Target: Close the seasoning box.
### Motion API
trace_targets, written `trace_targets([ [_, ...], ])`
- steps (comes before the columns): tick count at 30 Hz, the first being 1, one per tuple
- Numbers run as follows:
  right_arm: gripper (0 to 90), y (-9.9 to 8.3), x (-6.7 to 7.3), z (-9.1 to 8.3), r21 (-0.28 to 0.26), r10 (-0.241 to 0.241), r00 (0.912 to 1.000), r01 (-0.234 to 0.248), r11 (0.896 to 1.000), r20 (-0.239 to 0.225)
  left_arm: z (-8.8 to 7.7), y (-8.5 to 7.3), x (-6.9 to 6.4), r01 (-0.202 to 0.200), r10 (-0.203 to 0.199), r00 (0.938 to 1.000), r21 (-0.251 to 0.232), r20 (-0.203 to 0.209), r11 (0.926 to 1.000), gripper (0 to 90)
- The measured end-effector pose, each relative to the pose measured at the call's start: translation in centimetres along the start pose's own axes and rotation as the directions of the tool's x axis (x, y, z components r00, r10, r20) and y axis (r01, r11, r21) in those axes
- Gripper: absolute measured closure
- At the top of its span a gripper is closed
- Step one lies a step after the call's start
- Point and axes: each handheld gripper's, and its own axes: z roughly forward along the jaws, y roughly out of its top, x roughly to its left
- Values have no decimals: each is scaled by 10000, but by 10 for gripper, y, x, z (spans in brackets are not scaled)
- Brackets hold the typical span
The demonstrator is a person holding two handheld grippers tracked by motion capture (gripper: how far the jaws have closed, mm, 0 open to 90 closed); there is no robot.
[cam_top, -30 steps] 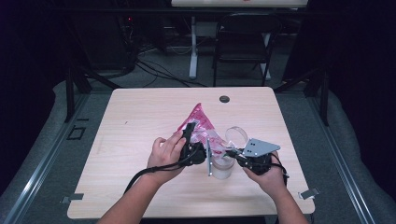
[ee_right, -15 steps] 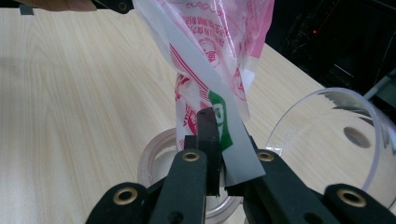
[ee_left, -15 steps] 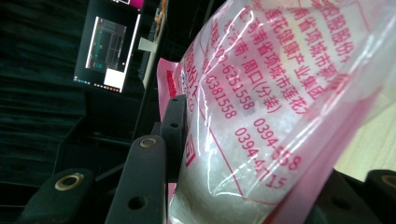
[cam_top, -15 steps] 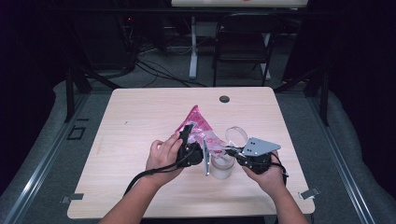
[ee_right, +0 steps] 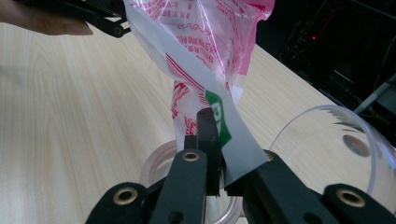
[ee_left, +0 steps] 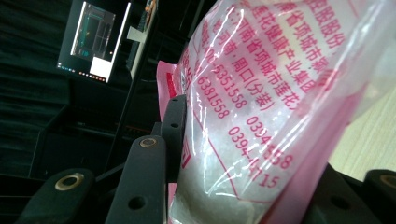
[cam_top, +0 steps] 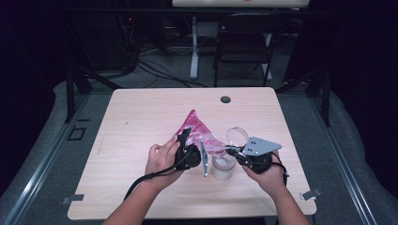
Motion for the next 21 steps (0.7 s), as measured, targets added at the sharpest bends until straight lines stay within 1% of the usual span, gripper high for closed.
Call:
trace_targets([
  [2, 886, 0, 0, 1, -8, 8, 10000, -8, 10000, -6, 0, -1, -1, 10, -10, 10000, 38, 14, 10000, 668],
  [5, 886, 2, 1, 2, -21, -45, 10000, 45, 10000, -16, 0, -4, -3, 203, -204, 9998, 70, 89, 9998, 669],
  [6, 886, 3, 1, 2, -3, -81, 10000, 81, 10000, -6, 0, -5, -4, 295, -297, 9995, 146, 138, 9995, 669],
  [10, 886, 5, 2, 4, -68, -154, 9998, 153, 9999, -85, -1, -9, -5, 602, -609, 9976, 234, 334, 9979, 669],
  [12, 886, 6, 2, 5, -82, -149, 9998, 148, 9999, -113, -1, -10, -5, 646, -654, 9973, 259, 346, 9976, 670],
  [15, 887, 7, 2, 6, -104, -169, 9997, 168, 9998, -157, 0, -12, -6, 891, -903, 9949, 291, 439, 9956, 670],
  [17, 888, 8, 3, 6, -94, -198, 9997, 196, 9998, -139, -1, -13, -7, 980, -998, 9936, 345, 523, 9946, 670],
  [21, 889, 9, 2, 8, -132, -201, 9996, 199, 9997, -182, 0, -16, -8, 1256, -1284, 9894, 431, 681, 9911, 670],
])
